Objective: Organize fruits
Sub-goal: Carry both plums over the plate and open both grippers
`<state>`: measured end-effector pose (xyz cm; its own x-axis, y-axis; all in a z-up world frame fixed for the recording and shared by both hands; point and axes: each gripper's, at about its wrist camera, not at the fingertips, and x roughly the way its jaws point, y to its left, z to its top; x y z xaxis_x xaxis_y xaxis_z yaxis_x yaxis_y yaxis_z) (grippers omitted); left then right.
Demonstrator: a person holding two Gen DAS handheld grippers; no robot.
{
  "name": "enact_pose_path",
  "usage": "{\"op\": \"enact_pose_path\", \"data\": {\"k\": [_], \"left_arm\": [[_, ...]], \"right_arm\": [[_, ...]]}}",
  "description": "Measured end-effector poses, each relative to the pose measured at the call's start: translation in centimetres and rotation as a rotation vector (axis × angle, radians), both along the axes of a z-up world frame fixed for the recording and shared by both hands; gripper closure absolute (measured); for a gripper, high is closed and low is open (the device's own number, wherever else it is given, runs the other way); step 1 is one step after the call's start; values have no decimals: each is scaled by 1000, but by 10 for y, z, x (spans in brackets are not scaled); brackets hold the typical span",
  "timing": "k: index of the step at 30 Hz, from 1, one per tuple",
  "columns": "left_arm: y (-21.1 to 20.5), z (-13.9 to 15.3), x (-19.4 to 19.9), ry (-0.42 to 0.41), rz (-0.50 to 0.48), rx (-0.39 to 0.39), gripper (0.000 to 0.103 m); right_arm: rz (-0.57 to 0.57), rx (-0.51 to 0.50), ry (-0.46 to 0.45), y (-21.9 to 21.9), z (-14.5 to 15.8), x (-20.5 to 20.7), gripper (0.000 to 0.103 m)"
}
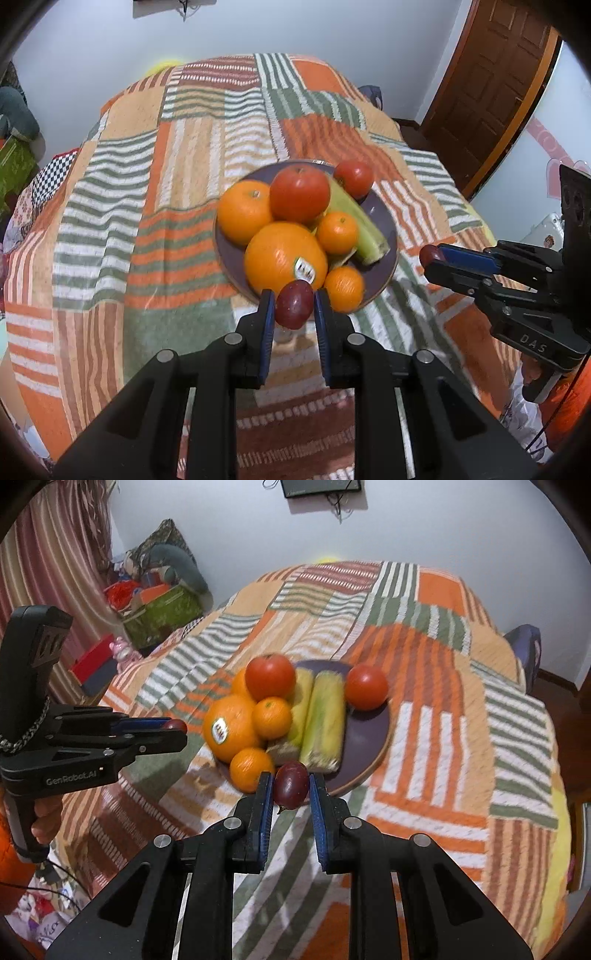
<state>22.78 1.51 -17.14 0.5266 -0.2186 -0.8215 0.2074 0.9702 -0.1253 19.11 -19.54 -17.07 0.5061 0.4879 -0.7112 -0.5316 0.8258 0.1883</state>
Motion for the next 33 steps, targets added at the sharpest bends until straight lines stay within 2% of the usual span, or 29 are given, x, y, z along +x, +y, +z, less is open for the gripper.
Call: {"op": "enact_pose_path", "data": {"k": [12,23,31,33], "left_arm": [[-15,5,31,-29,-7,-3,82],[-22,-8,50,-14,-13,9,82],[-23,-13,52,-32,-16,18,82],[-23,-12,51,-36,-20,18,78]], "right_arm": [[-34,-7,-61,-4,7,33,85],[-58,-49,4,-3,-25,61,85],[-62,-57,21,-3,-34,67,85],[-66,-61,22,-3,-37,67,85]]}}
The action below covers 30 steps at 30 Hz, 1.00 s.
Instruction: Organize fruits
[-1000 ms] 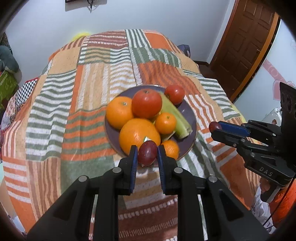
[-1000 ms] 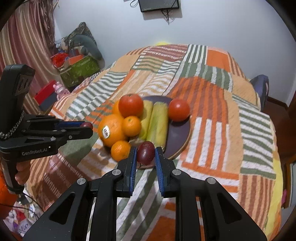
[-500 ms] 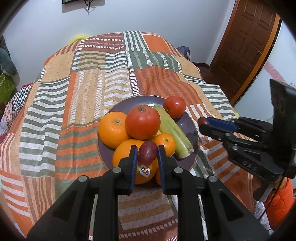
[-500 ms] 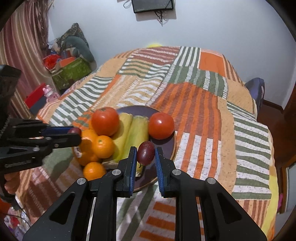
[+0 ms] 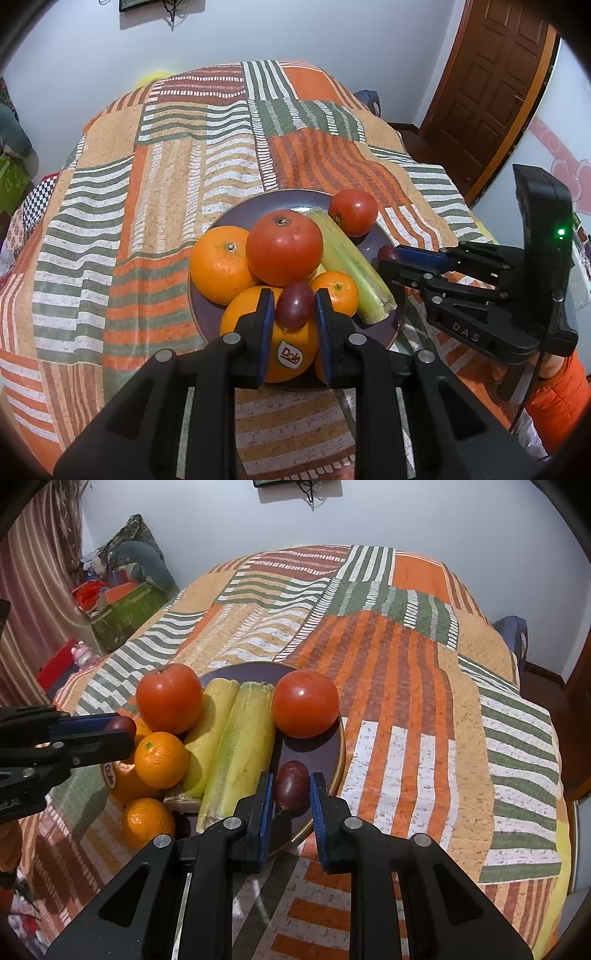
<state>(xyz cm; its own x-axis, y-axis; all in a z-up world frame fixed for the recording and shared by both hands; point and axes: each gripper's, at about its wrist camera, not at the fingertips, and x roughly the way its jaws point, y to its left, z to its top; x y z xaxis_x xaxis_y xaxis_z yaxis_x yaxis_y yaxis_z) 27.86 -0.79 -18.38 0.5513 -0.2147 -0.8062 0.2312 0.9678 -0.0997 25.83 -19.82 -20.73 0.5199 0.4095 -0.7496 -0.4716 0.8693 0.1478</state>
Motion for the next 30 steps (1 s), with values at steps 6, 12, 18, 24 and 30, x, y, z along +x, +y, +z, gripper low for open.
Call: {"op": "enact_pose_path", "data": {"k": [6,12,18,24,30], "left_arm": [[-3,1,-3,-11,-5,24,54],[3,10,-9,-32,23,31,53],[15,45,-25,-108,68,-4,53],[16,98,-62,-254,91,-27,53],[14,149,-114,-405,115,-66,53]], "right_arm": [[4,9,21,0,0,1,81],[-7,30,-1,-6,13,-1,76],[-24,65,-74,-15,48,-17,76],[-30,111,-204,-24,102,-50,76],[-23,171,-339,-29,153,-98,76]]}}
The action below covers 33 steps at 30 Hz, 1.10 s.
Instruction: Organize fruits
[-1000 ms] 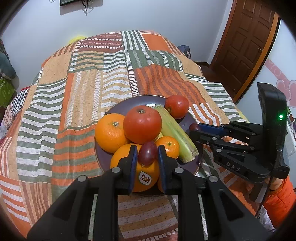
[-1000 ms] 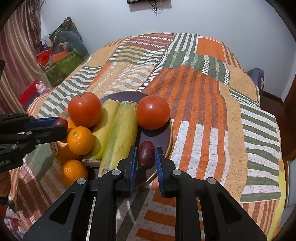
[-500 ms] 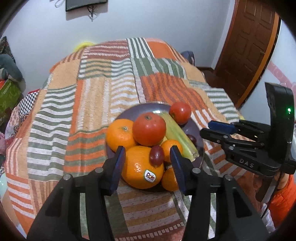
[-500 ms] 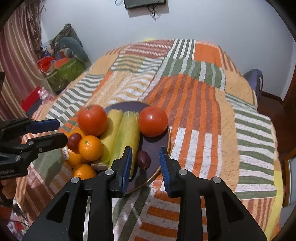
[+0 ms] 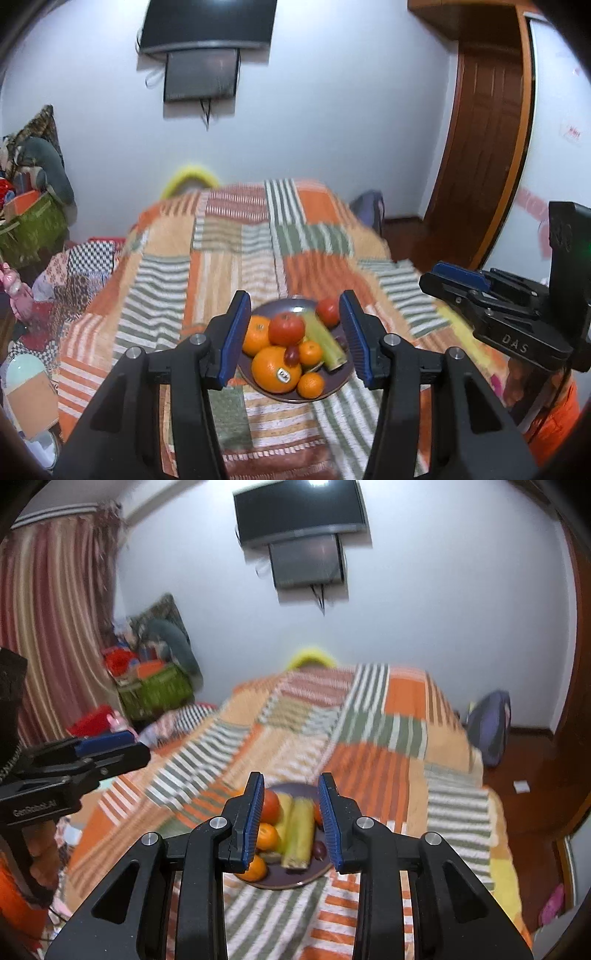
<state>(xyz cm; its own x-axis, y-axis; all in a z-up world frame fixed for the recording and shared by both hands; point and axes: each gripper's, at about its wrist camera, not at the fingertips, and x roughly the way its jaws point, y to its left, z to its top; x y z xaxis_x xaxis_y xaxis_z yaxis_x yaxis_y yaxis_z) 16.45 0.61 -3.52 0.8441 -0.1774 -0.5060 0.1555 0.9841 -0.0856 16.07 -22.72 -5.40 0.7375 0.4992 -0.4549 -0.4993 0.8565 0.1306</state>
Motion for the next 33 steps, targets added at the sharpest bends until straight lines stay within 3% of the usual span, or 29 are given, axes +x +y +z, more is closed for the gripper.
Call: {"op": "enact_pose_path", "data": {"k": [4,10,18,20,24,26,33], "left_arm": [[0,24,-31,-76,21,-23,53],[-3,51,-74,-176,49,-35,53],[-10,67,-117,-276,84,0,34],[-11,69,-124,-288,88,4,29],[-13,69,-134,-306,99,16,16],[-15,69,-136,-313,105,24,12],[-17,69,-142,-321,113,32,2]], "right_arm": [[7,40,-86,-3,29,-35,75],[3,88,-159,-6,47,-70,74],[-38,117,-224,-9,56,-91,47],[-55,118,-242,-8,57,-94,36],[-79,106,-276,-6,59,-102,28],[-86,108,-287,-5,60,-105,16],[-143,113,-323,-8,59,-114,0]]}}
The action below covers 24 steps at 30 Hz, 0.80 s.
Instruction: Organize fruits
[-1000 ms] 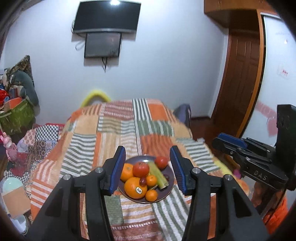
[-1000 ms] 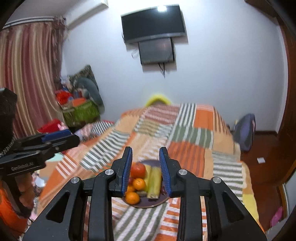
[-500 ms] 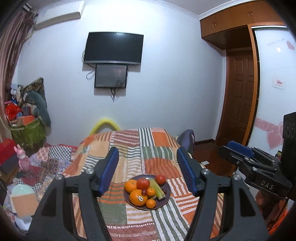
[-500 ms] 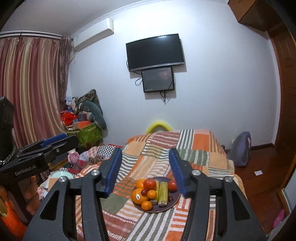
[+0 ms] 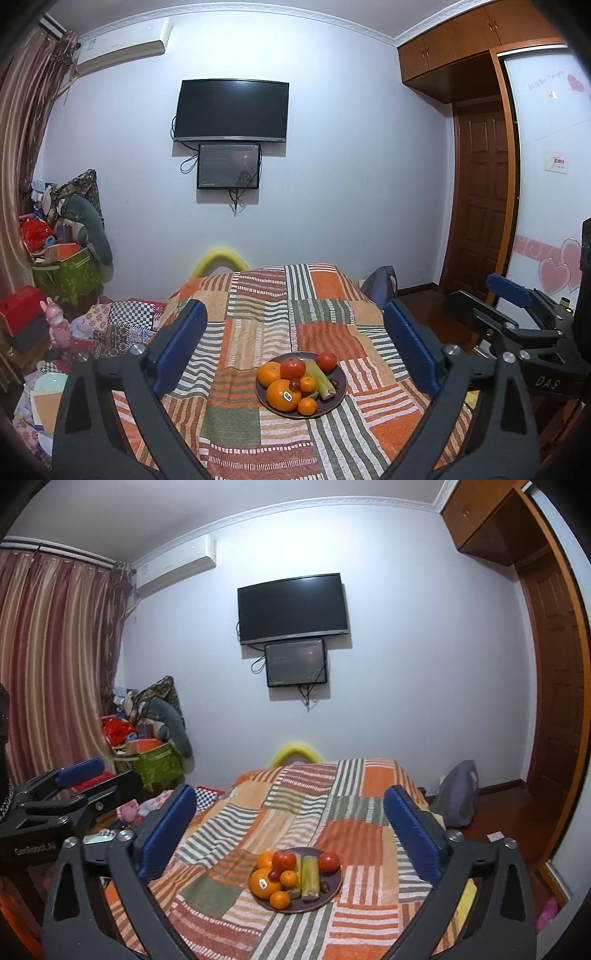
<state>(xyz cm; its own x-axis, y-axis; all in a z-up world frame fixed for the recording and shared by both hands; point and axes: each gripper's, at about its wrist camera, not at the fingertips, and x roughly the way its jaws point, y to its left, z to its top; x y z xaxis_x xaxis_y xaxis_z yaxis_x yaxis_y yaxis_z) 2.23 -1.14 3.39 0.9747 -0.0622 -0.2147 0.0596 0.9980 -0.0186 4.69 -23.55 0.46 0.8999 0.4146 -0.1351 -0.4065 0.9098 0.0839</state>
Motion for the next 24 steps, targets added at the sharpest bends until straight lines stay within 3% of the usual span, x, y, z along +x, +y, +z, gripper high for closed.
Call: {"op": "enact_pose_path", "data": {"k": [24], "left_arm": [[-6,-3,-3,-8,16,19,0]], "right_arm": [[-30,-1,3,-3,-2,-8,0]]}}
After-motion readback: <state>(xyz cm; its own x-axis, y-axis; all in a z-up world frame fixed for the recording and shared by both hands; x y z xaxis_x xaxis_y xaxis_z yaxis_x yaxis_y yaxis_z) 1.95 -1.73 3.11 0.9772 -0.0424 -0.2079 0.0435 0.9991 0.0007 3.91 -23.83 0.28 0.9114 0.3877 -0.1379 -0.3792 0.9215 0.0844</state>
